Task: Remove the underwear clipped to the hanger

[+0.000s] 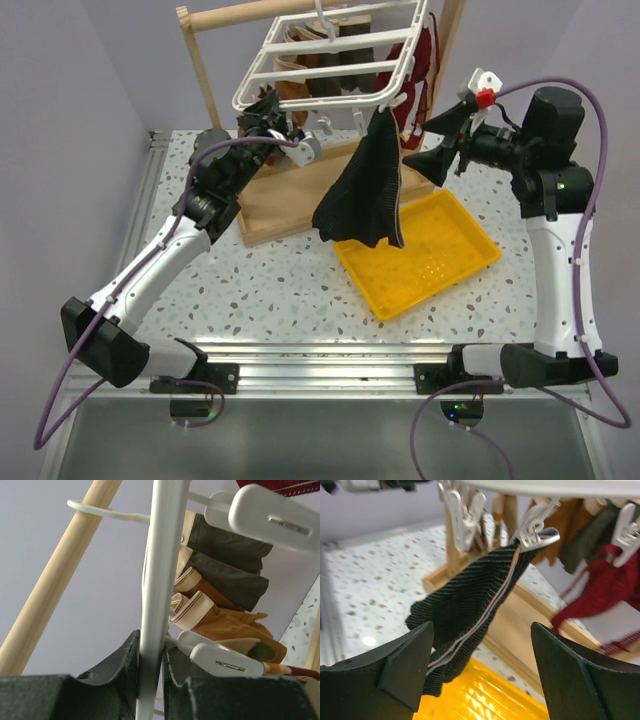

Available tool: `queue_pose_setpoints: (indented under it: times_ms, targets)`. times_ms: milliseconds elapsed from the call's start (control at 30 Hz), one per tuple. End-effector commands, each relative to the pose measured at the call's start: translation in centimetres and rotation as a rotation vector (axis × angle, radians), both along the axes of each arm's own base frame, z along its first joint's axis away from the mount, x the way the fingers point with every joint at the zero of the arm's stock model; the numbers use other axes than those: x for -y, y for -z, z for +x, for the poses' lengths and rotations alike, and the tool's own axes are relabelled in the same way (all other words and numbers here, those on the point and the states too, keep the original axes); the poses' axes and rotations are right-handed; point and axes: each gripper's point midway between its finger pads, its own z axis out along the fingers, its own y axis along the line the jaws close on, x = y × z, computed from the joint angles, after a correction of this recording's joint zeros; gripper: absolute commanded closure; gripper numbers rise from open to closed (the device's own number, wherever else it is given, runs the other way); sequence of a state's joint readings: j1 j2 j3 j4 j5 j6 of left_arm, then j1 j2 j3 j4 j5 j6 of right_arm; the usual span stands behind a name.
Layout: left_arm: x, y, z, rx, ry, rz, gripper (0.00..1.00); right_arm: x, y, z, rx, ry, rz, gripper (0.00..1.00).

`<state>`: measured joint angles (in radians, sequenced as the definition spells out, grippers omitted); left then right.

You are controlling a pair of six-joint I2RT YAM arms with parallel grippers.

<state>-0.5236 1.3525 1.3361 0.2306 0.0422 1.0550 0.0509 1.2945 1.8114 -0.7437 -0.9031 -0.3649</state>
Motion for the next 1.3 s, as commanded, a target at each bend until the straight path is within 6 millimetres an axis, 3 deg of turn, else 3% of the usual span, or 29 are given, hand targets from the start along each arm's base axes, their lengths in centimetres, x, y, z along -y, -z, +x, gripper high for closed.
queue_pose_setpoints:
  times_ms: [0, 67, 167, 333, 467, 633, 933, 1267]
  targets:
    - [-4.7, -1.9, 0.7, 0.016, -0.128, -0.162, 0.92, -2.6, -3.1, -2.2, -0.02, -0.223, 0.14, 0.19]
    - [-4.8, -1.9, 0.8, 0.017, -0.122, -0.165, 0.92, -3.1, -4.0, -1.6, -0.02, -0.264, 0.191, 0.2]
    - [-4.6, -2.1, 0.7, 0.022, -0.102, -0.164, 0.92, -3.5, -5.9, -1.0, -0.124, -0.245, 0.316, 0.35]
    - [-4.1, -2.0, 0.6, 0.013, -0.068, -0.166, 0.92, -2.8, -7.9, -0.3, -0.209, -0.092, 0.449, 0.36]
    - [-3.8, -2.2, 0.3, 0.012, -0.046, -0.179, 0.91, -1.3, -7.4, 1.7, -0.252, 0.094, 0.494, 0.37]
    - [-3.6, -2.4, 0.1, 0.011, -0.024, -0.193, 0.92, -1.0, -6.9, 3.2, -0.279, 0.148, 0.523, 0.42]
    - [-3.2, -2.2, -0.1, -0.005, -0.001, -0.204, 0.91, -4.3, -6.6, 2.5, -0.277, 0.072, 0.481, 0.41]
    - [-2.9, -2.2, -0.2, -0.008, 0.02, -0.214, 0.91, -4.4, -6.9, 4.2, -0.258, 0.171, 0.48, 0.4]
